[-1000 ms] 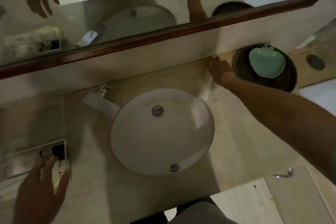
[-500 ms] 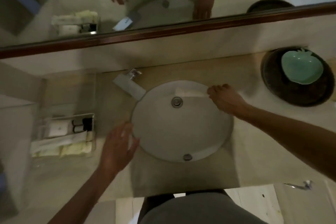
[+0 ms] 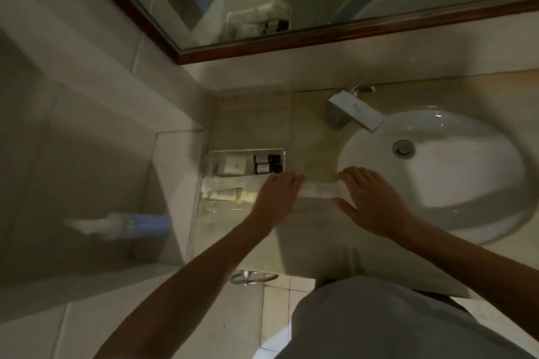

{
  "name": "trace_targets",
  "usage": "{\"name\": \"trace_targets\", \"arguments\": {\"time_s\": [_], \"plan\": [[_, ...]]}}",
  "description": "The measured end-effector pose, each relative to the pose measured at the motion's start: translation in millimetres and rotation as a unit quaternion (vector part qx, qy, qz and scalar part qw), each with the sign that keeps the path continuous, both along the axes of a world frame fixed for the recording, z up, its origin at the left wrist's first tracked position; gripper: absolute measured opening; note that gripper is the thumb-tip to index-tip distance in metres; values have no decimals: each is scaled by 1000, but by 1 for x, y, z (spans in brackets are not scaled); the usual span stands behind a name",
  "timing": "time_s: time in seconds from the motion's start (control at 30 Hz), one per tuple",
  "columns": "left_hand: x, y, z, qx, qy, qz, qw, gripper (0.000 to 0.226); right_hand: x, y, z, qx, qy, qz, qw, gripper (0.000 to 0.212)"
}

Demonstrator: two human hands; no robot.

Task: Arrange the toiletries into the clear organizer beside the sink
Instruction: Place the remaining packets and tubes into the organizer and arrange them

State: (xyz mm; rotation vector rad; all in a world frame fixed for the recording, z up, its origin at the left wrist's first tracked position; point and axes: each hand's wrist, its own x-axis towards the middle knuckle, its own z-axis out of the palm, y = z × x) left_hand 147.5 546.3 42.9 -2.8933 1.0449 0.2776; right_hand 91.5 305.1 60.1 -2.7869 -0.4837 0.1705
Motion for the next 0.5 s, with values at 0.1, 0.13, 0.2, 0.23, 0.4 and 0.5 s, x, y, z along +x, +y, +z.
{"name": "trace_targets", "arguments": {"time_s": [0.1,0.13,0.2,0.23,0.4,0.5], "plan": [[10,78,0,19,-25,80,996,53,-2,31,-6,19,21,-11,1000,47],[13,98,-2,25,-29,87,995,53,-3,40,-10,21,27,-14,999,46],[17,128,-5,26,-17,95,995,54,-5,56,-16,14,34,-14,999,43],[18,138,-8,23,-8,94,995,55,-7,63,-19,10,38,-13,999,43],[20,160,-28,-21,31,74,997,65,-12,89,-24,-22,64,-10,998,43],[17,168,-42,-22,45,80,996,65,-11,98,-26,-43,83,-14,996,44]]}}
